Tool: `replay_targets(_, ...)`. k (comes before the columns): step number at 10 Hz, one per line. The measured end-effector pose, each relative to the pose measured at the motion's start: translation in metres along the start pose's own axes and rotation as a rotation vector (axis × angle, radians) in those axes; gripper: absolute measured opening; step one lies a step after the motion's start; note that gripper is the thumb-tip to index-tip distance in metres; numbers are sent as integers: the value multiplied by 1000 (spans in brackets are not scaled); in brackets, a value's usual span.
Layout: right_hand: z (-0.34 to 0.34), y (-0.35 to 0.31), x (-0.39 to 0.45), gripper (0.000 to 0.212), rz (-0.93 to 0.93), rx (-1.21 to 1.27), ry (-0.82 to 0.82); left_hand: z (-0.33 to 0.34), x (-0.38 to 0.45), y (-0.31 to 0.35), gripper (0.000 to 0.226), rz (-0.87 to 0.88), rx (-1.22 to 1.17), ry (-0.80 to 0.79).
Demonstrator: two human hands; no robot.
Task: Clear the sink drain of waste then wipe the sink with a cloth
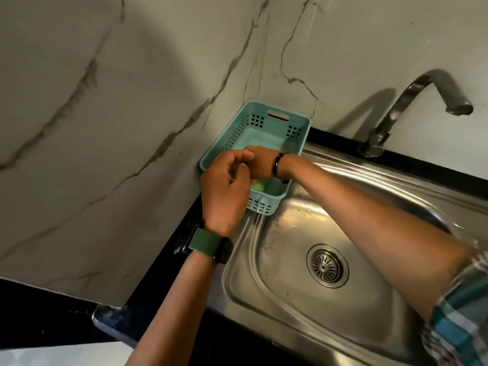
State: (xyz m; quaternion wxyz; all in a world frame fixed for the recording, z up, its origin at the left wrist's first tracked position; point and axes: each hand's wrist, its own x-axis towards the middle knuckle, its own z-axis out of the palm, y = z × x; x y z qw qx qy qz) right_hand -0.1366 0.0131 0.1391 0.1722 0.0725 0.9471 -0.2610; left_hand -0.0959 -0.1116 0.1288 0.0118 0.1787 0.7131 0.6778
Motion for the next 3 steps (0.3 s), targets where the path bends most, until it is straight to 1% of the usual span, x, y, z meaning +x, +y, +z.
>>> replay_targets(1, -3, 10, -8, 21, 23, 144, 104, 0, 3, -6, 31, -18, 17, -6)
replay_targets(2, -19, 22, -24, 27, -24, 330, 233, 6, 4, -10, 27, -39, 37, -35)
replay_targets(3, -34, 40, -51, 27, -38, 376, 378, 18, 2, 1, 22, -42, 79, -80)
